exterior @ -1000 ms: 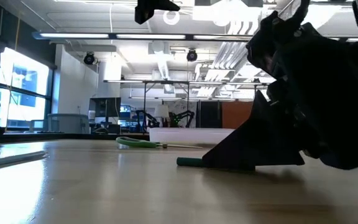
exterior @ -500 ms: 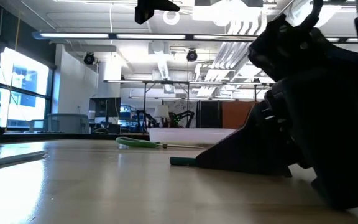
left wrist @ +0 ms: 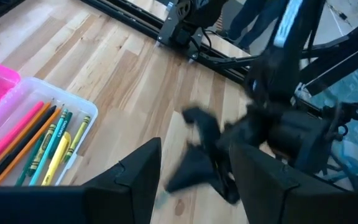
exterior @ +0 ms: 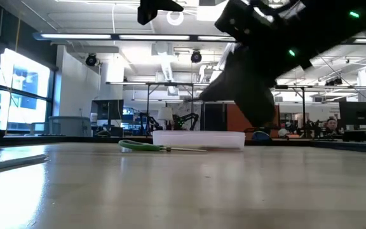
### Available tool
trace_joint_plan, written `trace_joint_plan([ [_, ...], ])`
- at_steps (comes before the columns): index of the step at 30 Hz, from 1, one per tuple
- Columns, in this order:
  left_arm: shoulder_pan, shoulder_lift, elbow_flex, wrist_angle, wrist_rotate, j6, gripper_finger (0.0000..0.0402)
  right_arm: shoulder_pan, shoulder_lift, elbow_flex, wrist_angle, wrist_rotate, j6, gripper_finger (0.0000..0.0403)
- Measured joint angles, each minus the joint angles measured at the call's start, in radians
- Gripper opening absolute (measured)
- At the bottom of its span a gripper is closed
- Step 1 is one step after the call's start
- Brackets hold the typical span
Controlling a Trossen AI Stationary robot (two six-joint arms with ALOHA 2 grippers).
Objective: Pick & place school supplies into a supply box
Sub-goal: Put the dark green crayon into the supply box, then put the blue pencil into the supply box
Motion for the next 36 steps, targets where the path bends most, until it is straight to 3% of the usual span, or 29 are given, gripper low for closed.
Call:
trace_joint_plan([
  [3,0.000,0.000,0.000,-0.003,0.000,0.000,0.0223,-0.087,-0.101,-0.029,-0.135,0.038,-0.012,0.0006],
  [6,-0.001,0.000,0.000,-0.009,0.004,0.000,0.0223,-0.208,-0.190,-0.131,-0.078,-0.007,-0.004,0.0008],
  [11,-0.001,0.000,0.000,-0.009,0.000,0.023,0.0223,-0.411,-0.269,-0.339,0.320,-0.301,-0.080,0.0007],
  [14,-0.001,0.000,0.000,-0.008,-0.001,0.028,0.0223,-0.511,-0.273,-0.393,0.501,-0.488,-0.158,0.0008],
  [21,-0.001,0.000,-0.009,0.001,-0.009,0.029,0.0223,-0.659,-0.257,-0.352,0.422,-0.713,-0.178,0.0012],
  [29,-0.013,0.000,-0.097,0.003,-0.019,0.009,0.0223,-0.704,-0.256,-0.310,0.358,-0.825,-0.136,0.0037],
  [36,-0.085,0.001,-0.178,0.002,-0.131,-0.115,0.0223,-0.703,-0.256,-0.309,0.316,-0.775,-0.126,0.0069],
])
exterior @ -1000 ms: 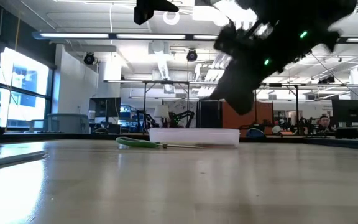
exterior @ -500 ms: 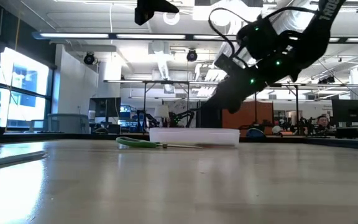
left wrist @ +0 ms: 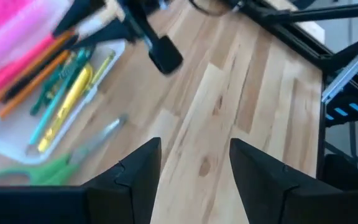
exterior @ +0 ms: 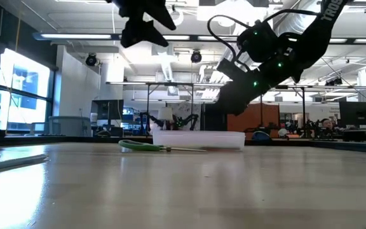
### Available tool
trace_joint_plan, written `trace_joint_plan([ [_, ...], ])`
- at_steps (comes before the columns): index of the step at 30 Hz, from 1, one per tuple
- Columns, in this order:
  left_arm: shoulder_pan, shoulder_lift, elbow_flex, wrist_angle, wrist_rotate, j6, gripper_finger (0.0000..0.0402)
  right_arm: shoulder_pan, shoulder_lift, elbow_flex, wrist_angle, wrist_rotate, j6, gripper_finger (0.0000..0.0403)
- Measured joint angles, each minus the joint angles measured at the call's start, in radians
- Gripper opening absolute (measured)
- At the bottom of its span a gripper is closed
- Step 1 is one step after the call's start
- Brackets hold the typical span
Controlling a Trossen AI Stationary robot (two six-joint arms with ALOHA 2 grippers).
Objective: Pick & place school supplies into a supply box
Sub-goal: Put the blue pencil into the supply box
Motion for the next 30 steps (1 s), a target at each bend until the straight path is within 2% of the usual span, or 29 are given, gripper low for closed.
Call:
trace_joint_plan([
  [5,-0.096,0.000,-0.009,0.001,-0.021,-0.082,0.0223,0.002,0.000,0.000,0.021,0.003,0.043,0.0073],
  [12,-0.256,0.021,-0.009,0.005,-0.213,-0.250,0.0223,0.028,0.000,0.000,0.114,-0.110,0.120,0.0073],
  [17,-0.335,0.075,-0.008,-0.006,-0.258,-0.394,0.0223,0.076,0.000,0.000,0.114,-0.139,0.132,0.0073],
  [21,-0.348,0.138,-0.010,-0.037,-0.232,-0.488,0.0223,0.121,0.000,0.000,0.107,-0.141,0.131,0.0073],
  [26,-0.338,0.195,-0.012,-0.149,-0.094,-0.655,0.0223,0.166,0.000,0.000,0.099,-0.142,0.124,0.0073],
  [30,-0.340,0.238,-0.011,-0.205,-0.024,-0.731,0.0223,0.196,0.000,0.000,0.089,-0.141,0.124,0.0073],
])
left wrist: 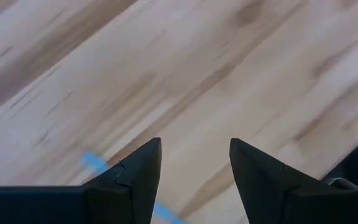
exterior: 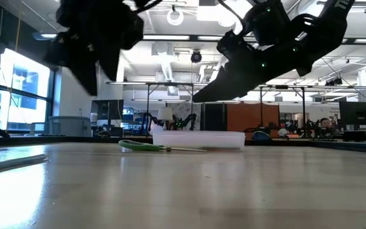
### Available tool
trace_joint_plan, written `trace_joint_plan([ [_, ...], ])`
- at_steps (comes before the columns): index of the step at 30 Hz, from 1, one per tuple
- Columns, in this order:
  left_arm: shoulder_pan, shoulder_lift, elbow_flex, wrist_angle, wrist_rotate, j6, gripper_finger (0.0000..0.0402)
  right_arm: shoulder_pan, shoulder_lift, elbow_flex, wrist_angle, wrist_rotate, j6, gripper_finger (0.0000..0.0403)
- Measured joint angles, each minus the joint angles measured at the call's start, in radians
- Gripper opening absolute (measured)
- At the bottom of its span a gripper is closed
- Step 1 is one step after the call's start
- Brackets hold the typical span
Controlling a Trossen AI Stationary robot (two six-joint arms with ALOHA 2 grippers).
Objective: Pick & place school supplies into a supply box
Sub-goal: Put the blue pencil into the supply box
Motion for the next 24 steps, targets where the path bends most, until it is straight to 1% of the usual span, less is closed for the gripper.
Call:
trace_joint_plan([
  [3,-0.006,0.032,0.004,0.012,0.053,-0.035,0.0223,0.017,-0.001,0.000,-0.007,0.000,0.000,0.0073],
  [5,-0.016,0.047,-0.001,-0.022,0.075,-0.063,0.0223,0.027,-0.001,0.000,-0.014,0.000,0.000,0.0073],
  [6,-0.023,0.062,0.004,-0.001,0.082,-0.083,0.0223,0.031,-0.002,0.000,-0.020,0.000,0.000,0.0073],
  [7,-0.029,0.074,0.007,0.001,0.080,-0.101,0.0223,0.033,-0.002,0.000,-0.023,0.000,0.000,0.0073],
  [9,-0.042,0.084,-0.003,-0.095,0.078,-0.138,0.0223,0.039,-0.002,0.000,-0.033,0.000,0.000,0.0073],
  [11,-0.049,0.105,0.008,-0.070,0.070,-0.157,0.0223,0.040,-0.002,0.000,-0.042,0.005,0.000,0.0073],
  [13,-0.058,0.110,-0.001,-0.156,0.068,-0.173,0.0223,0.039,-0.002,0.000,-0.043,0.005,0.000,0.0073],
  [14,-0.060,0.118,-0.003,-0.164,0.068,-0.180,0.0221,0.039,-0.002,0.000,-0.048,0.005,0.000,0.0073],
  [15,-0.060,0.128,0.004,-0.131,0.065,-0.190,0.0219,0.039,-0.002,0.000,-0.052,0.005,0.002,0.0073],
  [16,-0.062,0.135,0.006,-0.121,0.052,-0.202,0.0214,0.039,-0.002,0.000,-0.052,0.005,0.005,0.0073],
  [18,-0.072,0.132,-0.003,-0.190,0.049,-0.218,0.0200,0.039,-0.002,0.000,-0.055,0.005,0.008,0.0073],
  [20,-0.073,0.141,0.006,-0.148,0.047,-0.220,0.0181,0.039,-0.002,-0.001,-0.062,0.006,0.023,0.0073],
  [22,-0.079,0.152,0.001,-0.181,0.045,-0.232,0.0161,0.039,-0.002,-0.001,-0.068,0.006,0.045,0.0073],
  [24,-0.081,0.168,0.001,-0.150,0.038,-0.235,0.0142,0.039,-0.002,-0.001,-0.077,0.005,0.051,0.0073],
])
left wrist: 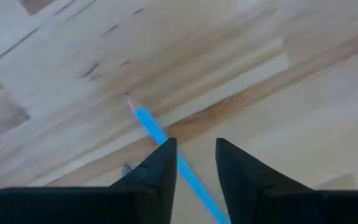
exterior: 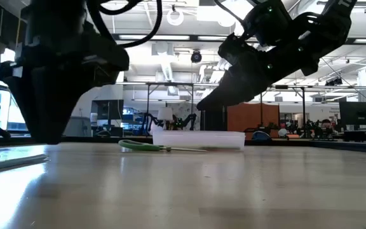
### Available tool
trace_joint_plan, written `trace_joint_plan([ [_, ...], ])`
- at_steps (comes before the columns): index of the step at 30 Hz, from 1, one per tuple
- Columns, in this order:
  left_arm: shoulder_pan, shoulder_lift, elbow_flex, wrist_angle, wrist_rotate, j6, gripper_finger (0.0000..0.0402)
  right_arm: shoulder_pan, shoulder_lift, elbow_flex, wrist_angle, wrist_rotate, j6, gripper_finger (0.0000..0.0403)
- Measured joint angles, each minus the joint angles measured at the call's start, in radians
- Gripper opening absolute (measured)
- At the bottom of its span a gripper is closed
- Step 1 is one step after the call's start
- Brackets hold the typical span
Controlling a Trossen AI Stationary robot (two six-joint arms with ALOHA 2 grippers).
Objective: Pick & place school supplies into a supply box
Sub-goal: Put the blue pencil into the supply box
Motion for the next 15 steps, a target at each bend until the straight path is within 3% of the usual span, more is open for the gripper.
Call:
trace_joint_plan([
  [8,-0.018,0.037,0.004,-0.001,-0.012,0.000,0.0084,0.026,0.000,0.000,0.079,0.029,-0.033,0.0073],
  [15,-0.018,0.038,0.001,-0.014,-0.014,0.000,0.0059,0.027,0.000,0.000,0.068,0.025,-0.028,0.0073],
])
